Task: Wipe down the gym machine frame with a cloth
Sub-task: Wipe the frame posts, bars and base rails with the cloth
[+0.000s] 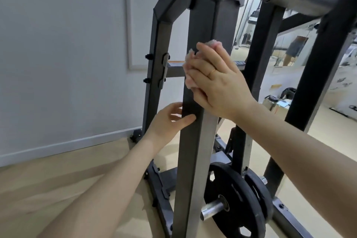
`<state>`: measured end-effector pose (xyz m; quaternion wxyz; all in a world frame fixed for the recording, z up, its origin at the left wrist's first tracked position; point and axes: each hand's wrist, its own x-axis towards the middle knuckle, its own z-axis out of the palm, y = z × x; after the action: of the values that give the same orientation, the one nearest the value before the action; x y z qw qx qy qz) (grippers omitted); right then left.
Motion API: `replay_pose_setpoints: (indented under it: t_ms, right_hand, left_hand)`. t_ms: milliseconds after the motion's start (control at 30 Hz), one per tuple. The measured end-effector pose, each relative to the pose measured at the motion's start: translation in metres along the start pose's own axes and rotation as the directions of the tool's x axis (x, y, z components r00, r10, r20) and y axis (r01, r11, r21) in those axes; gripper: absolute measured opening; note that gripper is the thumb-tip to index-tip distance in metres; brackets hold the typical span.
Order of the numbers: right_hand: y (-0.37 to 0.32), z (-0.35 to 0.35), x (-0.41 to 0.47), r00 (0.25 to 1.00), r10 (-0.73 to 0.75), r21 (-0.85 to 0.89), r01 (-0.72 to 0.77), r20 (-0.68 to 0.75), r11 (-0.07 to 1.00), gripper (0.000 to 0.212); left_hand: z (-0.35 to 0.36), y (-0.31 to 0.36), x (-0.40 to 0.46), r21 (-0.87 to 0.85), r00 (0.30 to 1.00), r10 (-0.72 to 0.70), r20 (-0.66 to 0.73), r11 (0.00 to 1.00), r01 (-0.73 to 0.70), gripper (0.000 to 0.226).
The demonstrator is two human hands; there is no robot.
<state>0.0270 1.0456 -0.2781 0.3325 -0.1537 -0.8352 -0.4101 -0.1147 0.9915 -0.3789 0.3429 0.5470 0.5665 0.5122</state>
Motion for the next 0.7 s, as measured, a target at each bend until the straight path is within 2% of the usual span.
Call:
replay_pose_setpoints:
  t_ms: [67,133,167,200,233,267,300,333,433,467,567,667,700]
  right_hand:
    - [-0.015,0.001,-0.008,0.998,0.002,-0.041,0.001,0.070,0.999,0.040]
    - [-0.042,0.010,-0.032,0.955,-0.050,-0.095,0.081,0.294,0.992,0.047]
    - [-0.058,0.015,-0.046,0.892,-0.099,-0.112,0.164,0.441,0.980,0.052]
    - [-0.072,0.018,-0.059,0.794,-0.144,-0.107,0.254,0.590,0.961,0.055]
    - [-0.081,0.018,-0.066,0.692,-0.177,-0.101,0.341,0.700,0.935,0.055]
    - [-0.081,0.017,-0.066,0.629,-0.218,-0.100,0.429,0.746,0.898,0.053]
    - [-0.076,0.013,-0.057,0.614,-0.249,-0.118,0.493,0.749,0.862,0.050]
    - [-0.067,0.009,-0.044,0.634,-0.244,-0.160,0.511,0.733,0.845,0.049]
    - [-0.045,0.004,-0.004,0.813,-0.069,-0.462,0.395,0.578,0.794,0.052]
    - [-0.045,0.009,-0.001,0.817,-0.021,-0.519,0.386,0.577,0.763,0.054]
    - [-0.074,0.021,-0.023,0.727,-0.005,-0.498,0.476,0.687,0.725,0.055]
    - [-0.093,0.025,-0.060,0.588,-0.139,-0.235,0.514,0.797,0.825,0.047]
    - [-0.089,0.022,-0.061,0.592,-0.203,-0.163,0.505,0.780,0.847,0.045]
  left_hand:
    - [0.001,-0.007,-0.006,-0.095,1.000,-0.024,-0.015,0.995,0.023,0.048]
    - [-0.001,-0.013,-0.013,-0.164,0.997,-0.054,-0.051,0.985,0.045,0.050]
    - [-0.003,-0.015,-0.017,-0.147,0.996,-0.059,-0.074,0.988,0.047,0.051]
    - [-0.006,-0.014,-0.023,-0.104,0.994,-0.060,-0.090,0.993,0.050,0.052]
    - [-0.010,-0.014,-0.029,-0.054,0.993,-0.055,-0.103,0.997,0.049,0.053]
    - [-0.013,-0.013,-0.034,-0.008,0.993,-0.038,-0.111,0.999,0.037,0.054]
    - [-0.017,-0.012,-0.038,0.025,0.992,-0.018,-0.121,0.999,0.021,0.053]
    - [-0.019,-0.012,-0.039,0.038,0.991,0.000,-0.136,0.999,0.005,0.053]
    - [-0.018,-0.018,-0.038,0.009,0.981,0.023,-0.194,1.000,-0.022,0.049]
    - [-0.014,-0.021,-0.037,-0.011,0.980,0.026,-0.197,1.000,-0.029,0.047]
    - [0.001,-0.029,-0.033,-0.079,0.993,0.008,-0.120,0.997,-0.018,0.047]
    - [0.010,-0.036,-0.037,-0.137,0.999,-0.019,0.033,0.990,0.024,0.055]
    - [0.009,-0.039,-0.040,-0.159,0.998,-0.022,0.063,0.987,0.032,0.059]
